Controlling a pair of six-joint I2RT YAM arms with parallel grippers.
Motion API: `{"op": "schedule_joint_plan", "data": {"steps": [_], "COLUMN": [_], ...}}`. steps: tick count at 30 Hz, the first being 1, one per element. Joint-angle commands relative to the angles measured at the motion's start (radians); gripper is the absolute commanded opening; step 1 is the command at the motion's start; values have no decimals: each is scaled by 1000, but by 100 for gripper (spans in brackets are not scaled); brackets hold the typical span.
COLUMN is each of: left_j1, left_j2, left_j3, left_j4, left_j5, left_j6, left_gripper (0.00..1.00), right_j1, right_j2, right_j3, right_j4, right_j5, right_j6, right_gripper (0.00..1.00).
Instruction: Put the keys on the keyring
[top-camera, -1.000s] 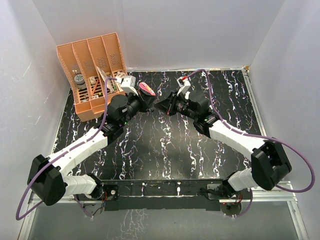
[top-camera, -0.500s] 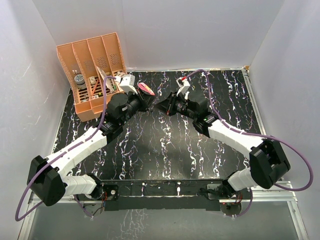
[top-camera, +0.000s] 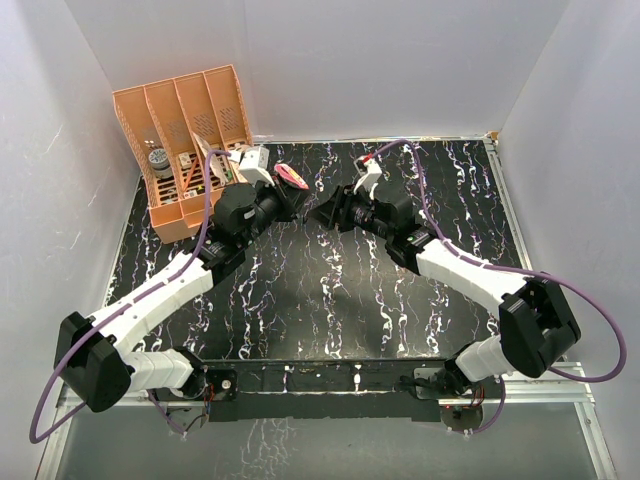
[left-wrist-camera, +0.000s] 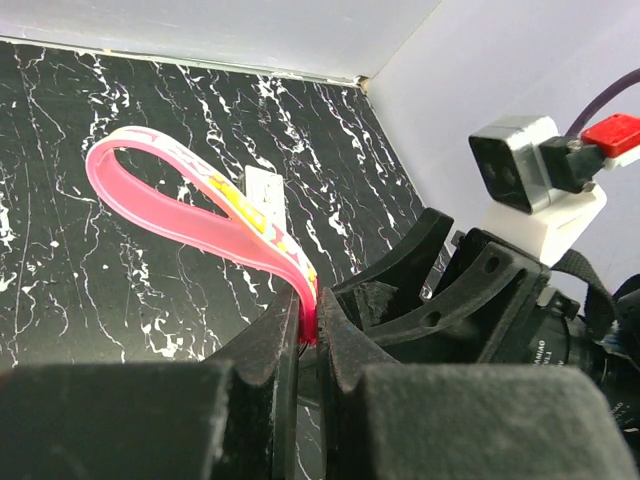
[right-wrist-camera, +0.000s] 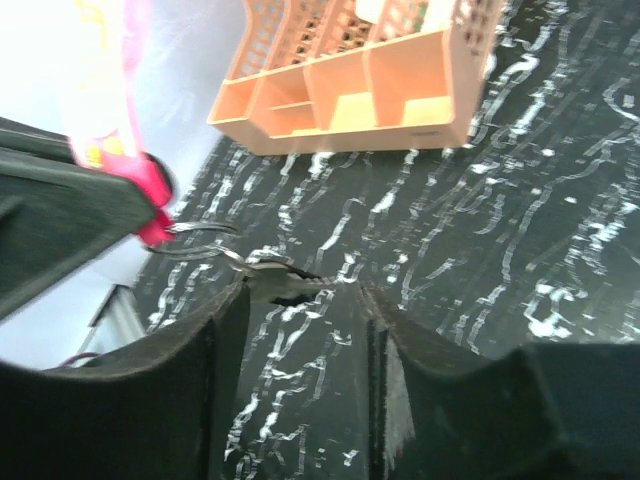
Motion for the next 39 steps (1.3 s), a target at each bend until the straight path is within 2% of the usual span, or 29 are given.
{"op": "schedule_joint_plan", "data": {"steps": [1, 10, 15, 18, 25, 35, 39], "left_j1": [-1, 17, 80, 108, 116, 119, 119], "left_j2": [-33, -16, 51, 122, 230, 273, 283], "left_j3": [54, 124, 207, 304, 447, 471, 471], "left_j4": [-17, -119, -169, -232, -314, -319, -307], "left_j5": [-14, 19, 232, 342, 476, 579, 614], "left_j6": [8, 58, 55, 61, 102, 56, 35], "left_gripper": [0, 0, 0, 0, 0, 0, 0], "right_j1": [-9, -44, -49, -50, -50, -51, -50], "right_j2": [-41, -176, -241, -274, -339, -376, -377], "right_j3": [42, 15, -22, -41, -97, -162, -166], "right_j4": [-98, -139, -101, -76, -31, 29, 47], "right_j5": [138, 216, 212, 182, 172, 206, 191], "right_j6": [-93, -269, -363, -385, -422, -436, -440], "right_gripper": [45, 45, 56, 57, 58, 52, 42]}}
